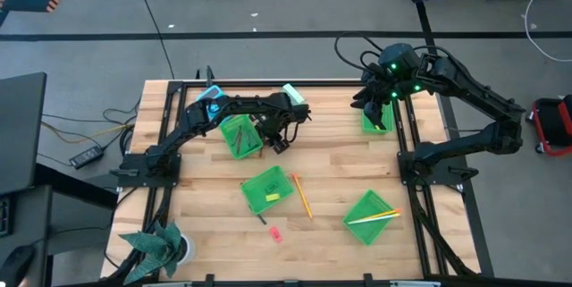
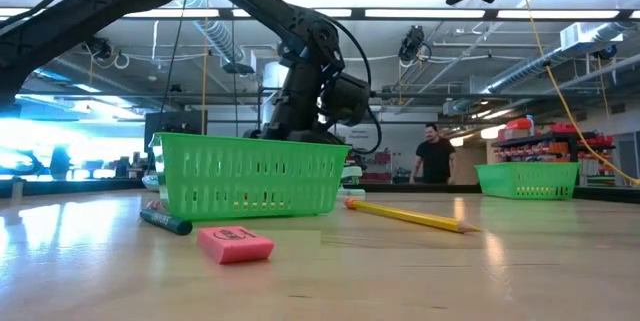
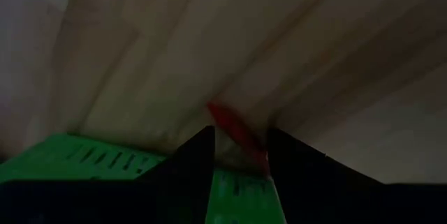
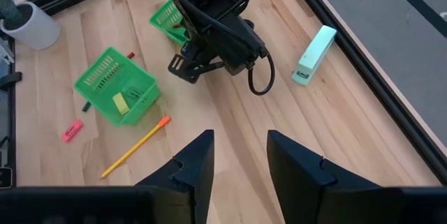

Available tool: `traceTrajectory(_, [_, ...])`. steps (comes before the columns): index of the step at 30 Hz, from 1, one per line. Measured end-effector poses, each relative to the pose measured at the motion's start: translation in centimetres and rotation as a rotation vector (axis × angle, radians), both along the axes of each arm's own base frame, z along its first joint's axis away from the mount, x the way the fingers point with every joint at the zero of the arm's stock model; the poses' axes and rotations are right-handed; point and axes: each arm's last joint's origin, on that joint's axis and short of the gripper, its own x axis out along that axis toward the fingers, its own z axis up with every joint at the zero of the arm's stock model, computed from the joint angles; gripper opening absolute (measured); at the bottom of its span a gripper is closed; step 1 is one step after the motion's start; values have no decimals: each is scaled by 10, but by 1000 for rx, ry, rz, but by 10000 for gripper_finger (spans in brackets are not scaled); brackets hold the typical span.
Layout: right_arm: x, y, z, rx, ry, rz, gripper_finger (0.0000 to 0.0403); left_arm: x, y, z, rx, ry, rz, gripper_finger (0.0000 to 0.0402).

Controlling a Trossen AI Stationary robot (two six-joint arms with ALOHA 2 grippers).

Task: Sort crayons/erasers/pens/pencils in bins
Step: Put the top red crayon into the top left green bin

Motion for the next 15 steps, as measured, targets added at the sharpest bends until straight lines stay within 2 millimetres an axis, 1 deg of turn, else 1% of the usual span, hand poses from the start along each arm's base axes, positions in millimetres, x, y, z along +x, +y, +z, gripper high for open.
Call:
traceTrajectory(7, [0, 0, 0, -18, 5, 3, 138, 3, -2, -1, -21, -36, 56, 133])
traceTrajectory(15, [0, 0, 0, -34, 8, 18, 138, 12, -14, 0, -4, -80, 49, 115])
